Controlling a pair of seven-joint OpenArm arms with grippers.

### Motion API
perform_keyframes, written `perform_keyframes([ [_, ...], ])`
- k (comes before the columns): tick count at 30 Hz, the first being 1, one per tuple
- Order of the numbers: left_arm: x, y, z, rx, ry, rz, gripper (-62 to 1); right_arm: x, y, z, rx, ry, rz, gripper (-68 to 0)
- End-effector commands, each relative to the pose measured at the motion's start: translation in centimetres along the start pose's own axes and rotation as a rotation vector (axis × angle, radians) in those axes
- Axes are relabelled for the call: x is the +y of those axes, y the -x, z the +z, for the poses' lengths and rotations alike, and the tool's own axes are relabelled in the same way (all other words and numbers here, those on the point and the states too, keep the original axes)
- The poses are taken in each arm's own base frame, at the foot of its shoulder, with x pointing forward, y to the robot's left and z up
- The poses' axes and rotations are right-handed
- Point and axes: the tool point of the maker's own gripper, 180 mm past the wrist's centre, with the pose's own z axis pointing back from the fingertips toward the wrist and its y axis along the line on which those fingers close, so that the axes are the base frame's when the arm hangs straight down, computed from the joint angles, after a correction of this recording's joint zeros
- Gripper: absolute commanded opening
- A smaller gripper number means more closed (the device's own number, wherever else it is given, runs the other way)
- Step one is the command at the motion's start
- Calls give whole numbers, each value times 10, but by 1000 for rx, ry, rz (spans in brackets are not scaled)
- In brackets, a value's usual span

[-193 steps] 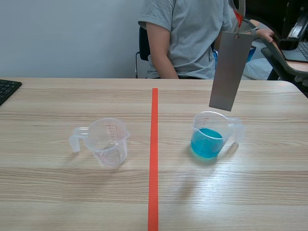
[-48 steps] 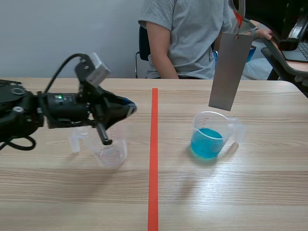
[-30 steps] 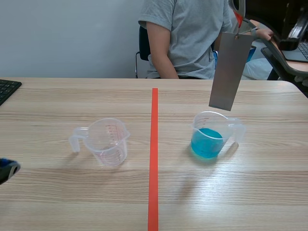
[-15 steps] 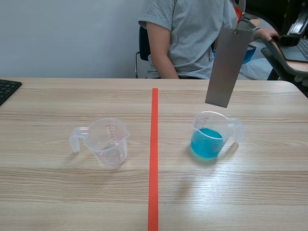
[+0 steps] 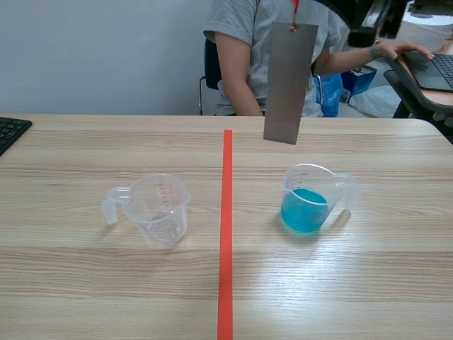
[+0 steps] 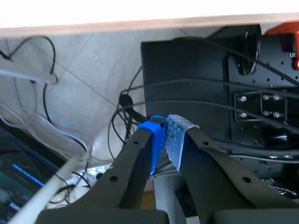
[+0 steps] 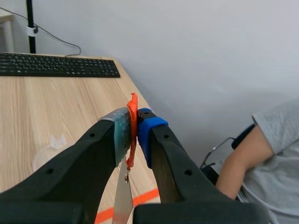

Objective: Do the redox reaction experiment.
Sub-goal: 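Put the plate into the left beaker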

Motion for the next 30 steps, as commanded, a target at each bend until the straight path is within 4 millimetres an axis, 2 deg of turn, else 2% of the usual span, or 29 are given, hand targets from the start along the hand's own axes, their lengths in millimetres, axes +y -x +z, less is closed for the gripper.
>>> perform_keyframes([
  [1, -2, -6, 0, -28, 2, 13, -569, 2, -13, -7, -41, -16, 22, -660],
  [11, -10, -3, -2, -40, -6, 58, -569, 35, -27, -60, -93, -76, 28, -660],
  [18, -11, -3, -3, -40, -7, 60, -569, 58, -39, -88, -124, -108, 32, -660],
  [23, -11, -3, -3, -40, -7, 60, -568, 73, -40, -104, -125, -125, 20, -660],
  [30, -11, -3, -3, -40, -7, 60, -568, 88, -29, -122, -108, -158, -21, -660],
])
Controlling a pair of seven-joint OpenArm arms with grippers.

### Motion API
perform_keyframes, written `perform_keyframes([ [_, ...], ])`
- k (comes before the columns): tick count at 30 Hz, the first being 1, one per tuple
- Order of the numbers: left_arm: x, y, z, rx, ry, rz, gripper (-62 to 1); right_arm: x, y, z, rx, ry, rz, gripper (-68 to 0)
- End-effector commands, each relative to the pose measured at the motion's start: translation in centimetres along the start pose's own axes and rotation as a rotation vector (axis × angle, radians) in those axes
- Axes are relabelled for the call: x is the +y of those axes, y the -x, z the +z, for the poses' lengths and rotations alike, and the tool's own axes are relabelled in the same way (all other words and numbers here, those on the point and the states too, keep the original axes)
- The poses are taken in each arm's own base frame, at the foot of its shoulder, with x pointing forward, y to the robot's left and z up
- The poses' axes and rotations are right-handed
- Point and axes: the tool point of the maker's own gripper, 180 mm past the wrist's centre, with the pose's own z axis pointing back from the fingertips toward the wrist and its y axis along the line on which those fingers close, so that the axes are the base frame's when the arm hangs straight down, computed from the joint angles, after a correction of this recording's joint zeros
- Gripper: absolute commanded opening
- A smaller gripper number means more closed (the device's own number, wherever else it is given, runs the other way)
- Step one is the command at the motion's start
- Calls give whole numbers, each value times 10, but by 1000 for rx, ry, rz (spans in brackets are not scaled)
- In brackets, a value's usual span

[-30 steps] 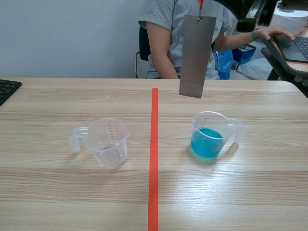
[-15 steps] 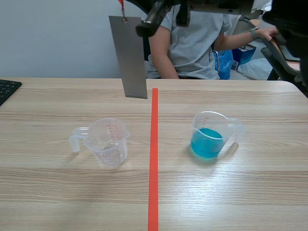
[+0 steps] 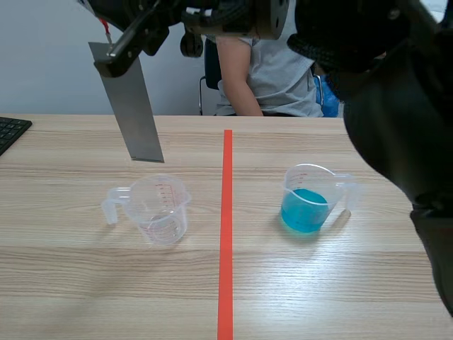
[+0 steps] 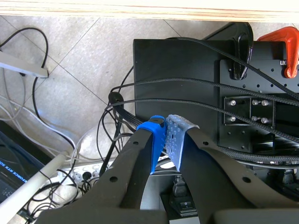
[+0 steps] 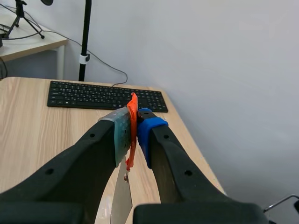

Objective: Do the redox reaction experiment.
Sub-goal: 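Put the plate into the left beaker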

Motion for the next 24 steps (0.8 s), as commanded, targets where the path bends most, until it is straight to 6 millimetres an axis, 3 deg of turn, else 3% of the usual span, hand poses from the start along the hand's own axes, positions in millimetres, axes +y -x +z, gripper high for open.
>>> perform_keyframes([
  [1, 0, -7, -1, -27, 1, 3, -568, -4, -7, -4, -25, 6, 9, -660],
  [9, 1, -7, -1, -27, -6, 2, -568, -1, 15, -15, -1, -3, -31, -660],
  [24, 7, -7, -1, -26, -40, -6, -568, -11, 65, -18, 34, 30, -93, -660],
])
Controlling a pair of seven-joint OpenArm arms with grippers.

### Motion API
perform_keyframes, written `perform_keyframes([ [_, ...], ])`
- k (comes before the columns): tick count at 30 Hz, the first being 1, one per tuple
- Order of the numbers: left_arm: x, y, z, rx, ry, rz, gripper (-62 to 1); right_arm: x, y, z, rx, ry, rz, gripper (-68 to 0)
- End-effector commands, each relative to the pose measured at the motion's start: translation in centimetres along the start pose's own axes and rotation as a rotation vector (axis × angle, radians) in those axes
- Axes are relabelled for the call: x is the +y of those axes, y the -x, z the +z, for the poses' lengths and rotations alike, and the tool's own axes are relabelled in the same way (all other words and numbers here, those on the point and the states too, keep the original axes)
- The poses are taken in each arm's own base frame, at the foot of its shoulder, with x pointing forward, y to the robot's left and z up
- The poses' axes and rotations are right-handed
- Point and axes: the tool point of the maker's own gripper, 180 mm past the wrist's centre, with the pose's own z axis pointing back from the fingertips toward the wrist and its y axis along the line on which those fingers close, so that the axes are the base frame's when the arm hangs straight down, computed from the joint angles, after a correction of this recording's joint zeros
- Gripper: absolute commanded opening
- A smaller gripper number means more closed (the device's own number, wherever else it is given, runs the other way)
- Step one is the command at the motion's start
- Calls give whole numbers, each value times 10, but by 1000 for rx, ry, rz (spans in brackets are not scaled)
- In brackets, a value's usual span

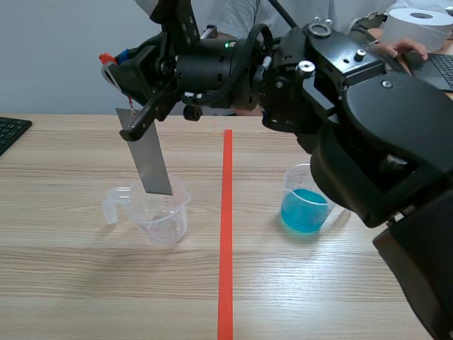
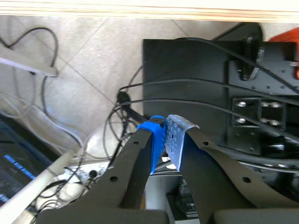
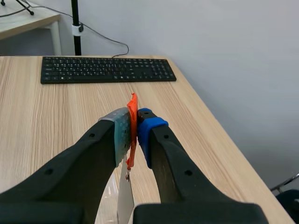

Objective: Do the redox reaction experiment.
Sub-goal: 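Put the plate into the left beaker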

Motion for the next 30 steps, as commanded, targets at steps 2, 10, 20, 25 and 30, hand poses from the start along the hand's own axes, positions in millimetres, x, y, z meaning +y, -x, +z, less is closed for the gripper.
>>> perform_keyframes([
  [2, -1, -7, -1, -27, 3, 3, -568, -6, -8, -4, -43, 10, 0, -660],
  [10, -1, -6, -1, -24, 3, 3, -568, -7, 24, -10, -7, 20, -5, -660],
  [20, -1, -2, -1, 0, 3, 3, -558, -3, 49, -16, 26, 14, 3, -660],
  [25, -1, -3, -1, -1, 3, 3, -352, -2, 54, -15, 52, 10, 27, -555],
  [30, -1, -2, -1, -1, 3, 3, -79, 1, 54, -16, 52, -5, 24, -300],
])
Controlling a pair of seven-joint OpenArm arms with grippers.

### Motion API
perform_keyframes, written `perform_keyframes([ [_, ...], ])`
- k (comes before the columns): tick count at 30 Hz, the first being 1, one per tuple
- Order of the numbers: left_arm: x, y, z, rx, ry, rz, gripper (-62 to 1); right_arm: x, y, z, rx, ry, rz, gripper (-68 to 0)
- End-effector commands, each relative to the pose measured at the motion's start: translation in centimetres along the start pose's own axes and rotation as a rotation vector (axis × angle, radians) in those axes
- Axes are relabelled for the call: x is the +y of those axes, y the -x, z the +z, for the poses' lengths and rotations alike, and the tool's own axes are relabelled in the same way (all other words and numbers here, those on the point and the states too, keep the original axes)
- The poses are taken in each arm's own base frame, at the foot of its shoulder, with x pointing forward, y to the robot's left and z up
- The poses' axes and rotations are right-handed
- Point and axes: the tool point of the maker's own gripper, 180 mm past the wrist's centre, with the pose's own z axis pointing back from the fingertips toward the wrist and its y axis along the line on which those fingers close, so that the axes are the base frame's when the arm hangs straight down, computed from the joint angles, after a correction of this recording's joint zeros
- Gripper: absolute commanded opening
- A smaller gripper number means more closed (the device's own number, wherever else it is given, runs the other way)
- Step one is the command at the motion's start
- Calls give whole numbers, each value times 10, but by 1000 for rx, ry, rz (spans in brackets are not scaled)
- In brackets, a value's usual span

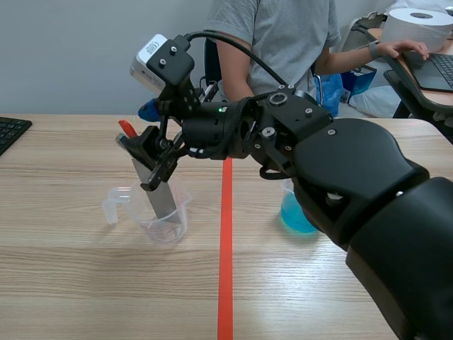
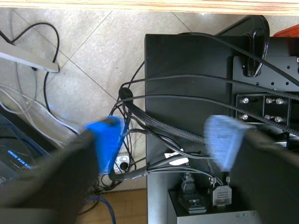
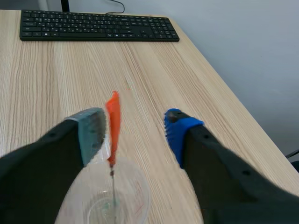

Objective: Do the redox reaction experiment.
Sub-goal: 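Put the plate into the left beaker, then return to the home posture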

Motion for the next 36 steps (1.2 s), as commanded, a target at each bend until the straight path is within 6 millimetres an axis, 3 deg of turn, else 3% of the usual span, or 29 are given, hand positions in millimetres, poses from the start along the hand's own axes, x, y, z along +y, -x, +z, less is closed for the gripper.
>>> perform_keyframes([
  [1, -1, -6, -1, -20, 4, 3, -31, -1, -23, -4, -63, -15, 17, -265],
  [2, -1, -6, -1, -20, 4, 3, 12, 3, -25, -5, -74, -35, 11, -241],
  [10, -2, -6, -1, -20, 4, 3, 14, 48, -41, -19, -136, -180, -36, 4],
  [15, -2, -6, -1, -20, 5, 3, 14, 63, -56, -21, -211, -223, -131, 4],
  [20, -2, -6, -1, -20, 8, 5, 14, 58, -66, -17, -259, -215, -185, 4],
  [26, -2, -15, -6, -45, 9, 3, 14, 45, -57, -13, -227, -164, -188, 4],
  [32, -2, -40, -20, -105, 11, -7, 14, 10, -61, 6, -254, -39, -200, 4],
  [36, -2, -38, -26, -53, 12, -14, 14, -11, -70, 29, -282, 33, -187, 4],
])
